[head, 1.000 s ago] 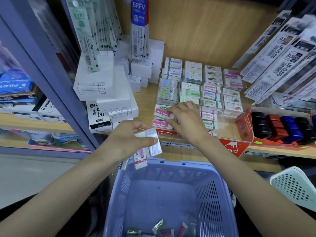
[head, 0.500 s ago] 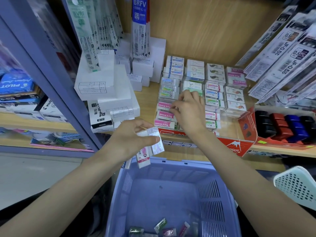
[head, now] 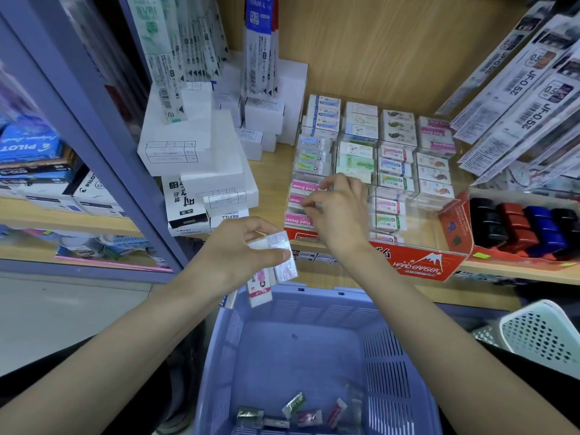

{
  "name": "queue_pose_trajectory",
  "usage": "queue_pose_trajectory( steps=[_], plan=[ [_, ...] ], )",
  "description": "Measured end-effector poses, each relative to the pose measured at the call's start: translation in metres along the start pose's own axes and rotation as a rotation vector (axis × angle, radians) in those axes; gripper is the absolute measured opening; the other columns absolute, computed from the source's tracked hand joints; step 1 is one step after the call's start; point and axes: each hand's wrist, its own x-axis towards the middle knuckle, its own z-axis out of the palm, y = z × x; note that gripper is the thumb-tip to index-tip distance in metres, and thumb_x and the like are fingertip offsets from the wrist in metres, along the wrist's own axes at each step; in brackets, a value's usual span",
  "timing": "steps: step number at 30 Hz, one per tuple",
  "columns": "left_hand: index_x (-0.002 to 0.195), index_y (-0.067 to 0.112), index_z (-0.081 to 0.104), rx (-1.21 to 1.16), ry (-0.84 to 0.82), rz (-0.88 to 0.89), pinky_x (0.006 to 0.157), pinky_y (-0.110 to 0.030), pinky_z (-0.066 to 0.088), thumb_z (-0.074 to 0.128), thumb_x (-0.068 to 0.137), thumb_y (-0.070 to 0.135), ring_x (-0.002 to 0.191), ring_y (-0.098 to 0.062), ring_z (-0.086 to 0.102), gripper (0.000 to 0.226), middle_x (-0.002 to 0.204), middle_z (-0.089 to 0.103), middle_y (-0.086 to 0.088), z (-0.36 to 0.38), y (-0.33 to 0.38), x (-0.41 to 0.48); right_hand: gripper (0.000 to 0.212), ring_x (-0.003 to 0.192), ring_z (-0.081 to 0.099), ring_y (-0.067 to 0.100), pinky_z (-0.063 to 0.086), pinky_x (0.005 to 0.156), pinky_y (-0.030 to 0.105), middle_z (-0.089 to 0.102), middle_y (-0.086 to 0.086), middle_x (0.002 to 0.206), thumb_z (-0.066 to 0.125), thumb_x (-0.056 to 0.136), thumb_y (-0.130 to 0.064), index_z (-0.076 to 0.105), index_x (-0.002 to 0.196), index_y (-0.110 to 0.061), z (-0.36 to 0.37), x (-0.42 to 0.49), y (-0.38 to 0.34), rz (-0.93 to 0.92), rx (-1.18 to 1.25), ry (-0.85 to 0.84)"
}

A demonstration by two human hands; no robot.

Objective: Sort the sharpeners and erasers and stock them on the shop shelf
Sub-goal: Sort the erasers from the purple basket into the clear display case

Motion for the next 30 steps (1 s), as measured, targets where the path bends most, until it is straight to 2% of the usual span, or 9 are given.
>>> queue_pose_trajectory(
  steps=[4, 10, 13, 15, 18, 20, 23, 26, 30],
  plan=[
    [0.091, 0.024, 0.068, -0.015, -0.010, -0.002, 0.058, -0.008, 0.047, 0.078, 0.075, 0.017, 0.069, 0.013, 0.061, 0.020, 0.092, 0.067, 0.012, -0.001, 0.002, -0.002, 0.016, 0.118, 0.034, 0.023, 0.021, 0.098, 0.021, 0.049, 0.002, 0.117, 0.064, 0.087, -0.022, 0.073, 0.101, -0.022, -0.009, -0.009, 0.015, 0.038, 0.134, 0.053],
    [0.090, 0.024, 0.068, -0.038, 0.011, -0.006, 0.076, -0.023, 0.046, 0.078, 0.074, 0.017, 0.096, 0.002, 0.059, 0.020, 0.098, 0.066, 0.014, -0.004, 0.003, -0.003, 0.024, 0.136, 0.017, 0.032, 0.012, 0.113, 0.049, 0.039, 0.002, 0.145, 0.054, 0.089, -0.034, 0.073, 0.103, -0.032, -0.008, -0.018, 0.023, -0.263, 0.081, -0.207],
    [0.090, 0.024, 0.068, -0.036, 0.017, 0.010, 0.077, -0.016, 0.045, 0.078, 0.074, 0.017, 0.094, 0.013, 0.055, 0.020, 0.096, 0.064, 0.019, -0.004, 0.004, -0.002, 0.034, 0.138, 0.013, 0.026, 0.010, 0.113, 0.056, 0.037, 0.000, 0.148, 0.044, 0.088, -0.041, 0.072, 0.105, -0.033, -0.008, -0.023, 0.029, -0.247, 0.070, -0.213],
    [0.089, 0.024, 0.068, -0.047, 0.018, 0.009, 0.066, -0.008, 0.043, 0.077, 0.075, 0.016, 0.085, 0.016, 0.055, 0.019, 0.095, 0.064, 0.019, -0.002, 0.007, -0.002, 0.039, 0.138, 0.014, 0.025, 0.011, 0.115, 0.047, 0.037, -0.001, 0.147, 0.041, 0.088, -0.044, 0.069, 0.111, -0.031, -0.018, -0.030, 0.028, -0.167, 0.159, -0.194],
    [0.091, 0.021, 0.068, -0.177, 0.003, -0.043, 0.063, -0.018, 0.048, 0.076, 0.076, 0.012, 0.071, -0.004, 0.064, 0.019, 0.093, 0.071, 0.001, 0.002, 0.011, -0.003, 0.032, 0.132, 0.027, 0.014, 0.018, 0.107, 0.021, 0.046, -0.008, 0.134, 0.048, 0.087, -0.034, 0.066, 0.112, -0.028, -0.049, -0.046, 0.016, -0.005, 0.423, -0.099],
    [0.093, 0.020, 0.068, -0.250, -0.021, -0.077, 0.061, -0.022, 0.049, 0.075, 0.077, 0.014, 0.065, -0.011, 0.065, 0.019, 0.088, 0.072, -0.004, 0.007, 0.013, -0.006, 0.021, 0.117, 0.046, 0.007, 0.032, 0.098, 0.013, 0.056, -0.008, 0.119, 0.055, 0.087, -0.032, 0.065, 0.105, -0.028, -0.072, -0.064, 0.001, 0.076, 0.701, -0.181],
    [0.094, 0.020, 0.068, -0.323, -0.052, -0.102, 0.061, -0.026, 0.050, 0.074, 0.077, 0.017, 0.061, -0.013, 0.065, 0.018, 0.080, 0.072, -0.004, 0.018, 0.014, -0.010, 0.028, 0.085, 0.060, 0.005, 0.048, 0.074, 0.012, 0.061, -0.006, 0.095, 0.070, 0.083, -0.015, 0.057, 0.104, -0.029, -0.082, -0.087, -0.019, 0.151, 0.914, -0.452],
    [0.093, 0.021, 0.067, -0.328, -0.084, -0.094, 0.066, -0.029, 0.050, 0.072, 0.079, 0.019, 0.065, -0.016, 0.065, 0.015, 0.078, 0.073, -0.006, 0.027, 0.017, -0.013, 0.038, 0.068, 0.059, 0.006, 0.047, 0.063, 0.014, 0.062, -0.001, 0.083, 0.068, 0.080, 0.003, 0.056, 0.097, -0.028, -0.080, -0.093, -0.018, 0.189, 0.918, -0.361],
    [0.100, 0.017, 0.066, -0.315, -0.102, -0.093, 0.063, -0.025, 0.051, 0.068, 0.081, 0.024, 0.062, -0.011, 0.064, 0.020, 0.082, 0.075, -0.005, 0.035, 0.020, -0.013, 0.032, 0.067, 0.060, 0.015, 0.049, 0.060, 0.016, 0.060, 0.002, 0.076, 0.061, 0.083, 0.010, 0.059, 0.094, -0.020, -0.091, -0.093, 0.000, 0.336, 1.069, -0.235]
  ],
)
